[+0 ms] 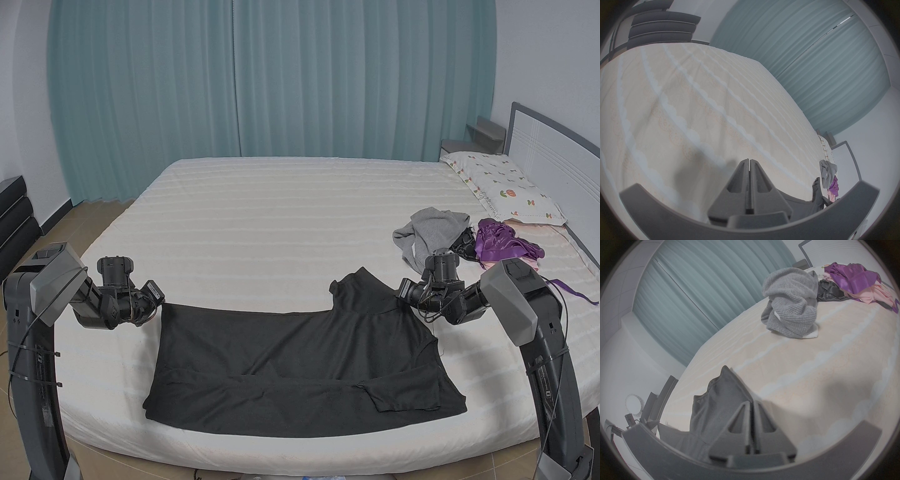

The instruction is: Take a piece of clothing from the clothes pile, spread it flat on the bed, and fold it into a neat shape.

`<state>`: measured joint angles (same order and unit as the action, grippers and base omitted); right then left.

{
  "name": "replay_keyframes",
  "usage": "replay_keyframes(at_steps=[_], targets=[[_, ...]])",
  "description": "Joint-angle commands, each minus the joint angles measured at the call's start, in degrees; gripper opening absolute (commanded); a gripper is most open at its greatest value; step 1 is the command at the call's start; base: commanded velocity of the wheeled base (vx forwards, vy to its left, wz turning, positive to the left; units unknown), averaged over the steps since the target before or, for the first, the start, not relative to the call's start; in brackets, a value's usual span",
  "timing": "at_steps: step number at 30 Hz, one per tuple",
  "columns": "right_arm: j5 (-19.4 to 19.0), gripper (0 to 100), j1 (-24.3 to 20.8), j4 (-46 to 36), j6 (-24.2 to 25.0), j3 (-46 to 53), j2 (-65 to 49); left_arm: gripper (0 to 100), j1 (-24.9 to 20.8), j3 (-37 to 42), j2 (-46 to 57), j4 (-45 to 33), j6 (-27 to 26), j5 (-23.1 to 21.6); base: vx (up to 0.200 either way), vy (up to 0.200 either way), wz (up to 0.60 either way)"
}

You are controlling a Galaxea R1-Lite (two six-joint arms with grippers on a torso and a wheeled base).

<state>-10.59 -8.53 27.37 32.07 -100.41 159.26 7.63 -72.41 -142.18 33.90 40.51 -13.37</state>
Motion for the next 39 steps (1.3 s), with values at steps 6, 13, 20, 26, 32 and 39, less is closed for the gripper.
replay_keyframes(at_steps=[6,13,20,26,32,39], targets=[[-0.8,0,0.4,1.8,0.1,5.3,-4.9,0,0.0,0.0,0.3,0.0,0.0,0.0,0.0,0.0,0.0],[-0.7,0,0.8,7.4,0.4,9.4,-6.7,0,0.4,0.1,1.6,0.0,0.3,0.1,0.0,0.0,0.0],[-0.1,0,0.8,13.3,0.6,13.7,-7.0,0,1.0,0.5,2.9,0.0,0.3,0.0,0.0,0.0,0.0],[0.1,0,1.6,16.7,0.9,14.6,-7.7,0,1.5,0.8,3.2,0.0,0.3,0.0,0.0,0.0,0.0],[0.7,0,1.9,19.0,0.2,19.5,-8.5,0,1.3,1.7,3.2,1.2,0.3,0.0,0.0,0.0,0.0],[0.4,0,1.3,19.6,0.1,20.3,-7.9,0,0.8,1.9,2.6,2.7,0.2,-0.2,0.0,0.0,0.0]])
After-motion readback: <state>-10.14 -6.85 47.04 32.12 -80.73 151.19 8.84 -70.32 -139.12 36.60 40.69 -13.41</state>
